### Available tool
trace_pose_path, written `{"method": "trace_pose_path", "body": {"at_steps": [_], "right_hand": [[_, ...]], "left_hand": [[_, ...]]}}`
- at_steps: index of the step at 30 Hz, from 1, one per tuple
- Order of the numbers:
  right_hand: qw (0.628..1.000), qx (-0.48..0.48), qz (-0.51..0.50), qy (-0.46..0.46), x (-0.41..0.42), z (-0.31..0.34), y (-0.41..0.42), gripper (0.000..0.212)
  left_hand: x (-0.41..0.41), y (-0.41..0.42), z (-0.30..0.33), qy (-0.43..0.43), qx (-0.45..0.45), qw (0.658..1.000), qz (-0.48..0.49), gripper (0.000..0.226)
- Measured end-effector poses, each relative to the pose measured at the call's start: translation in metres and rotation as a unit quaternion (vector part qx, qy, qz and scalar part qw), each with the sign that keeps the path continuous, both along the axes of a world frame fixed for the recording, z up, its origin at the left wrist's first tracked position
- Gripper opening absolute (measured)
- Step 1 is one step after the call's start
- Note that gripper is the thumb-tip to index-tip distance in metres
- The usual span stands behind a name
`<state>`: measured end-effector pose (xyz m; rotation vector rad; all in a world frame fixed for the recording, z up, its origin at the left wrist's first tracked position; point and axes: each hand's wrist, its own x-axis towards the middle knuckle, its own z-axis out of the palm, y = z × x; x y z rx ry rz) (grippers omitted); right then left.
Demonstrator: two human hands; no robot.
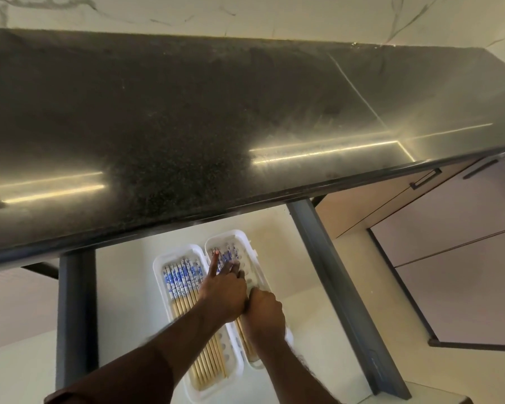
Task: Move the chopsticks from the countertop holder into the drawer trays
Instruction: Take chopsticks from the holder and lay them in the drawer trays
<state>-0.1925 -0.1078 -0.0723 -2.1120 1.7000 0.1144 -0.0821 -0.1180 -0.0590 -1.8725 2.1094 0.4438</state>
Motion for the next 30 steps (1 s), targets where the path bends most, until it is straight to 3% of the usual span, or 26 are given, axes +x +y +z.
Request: {"method": "trace_pose_path", "body": {"at_steps": [2, 5, 19, 30], "right_hand": [[1.000, 0.004, 0.005, 0.004, 0.001, 0.000, 0.005, 0.028], [0.997, -0.069, 0.036, 0.001, -0.001, -0.003, 0.007, 0.024], [1.000, -0.023, -0.003, -0.007, -0.007, -0.011, 0.020, 0.037], [0.997, -0.002, -0.048, -0.053, -0.015, -0.013, 0.017, 0.024]], "left_hand": [[0.000, -0.001, 0.000, -0.013, 0.005, 1.000, -0.014, 0.050], [0.000, -0.001, 0.000, -0.027, 0.008, 0.999, -0.029, 0.051], [0.004, 0.000, -0.008, -0.044, -0.013, 0.997, -0.055, 0.054], [-0.010, -0.003, -0.020, -0.039, -0.021, 0.997, -0.061, 0.042]]}}
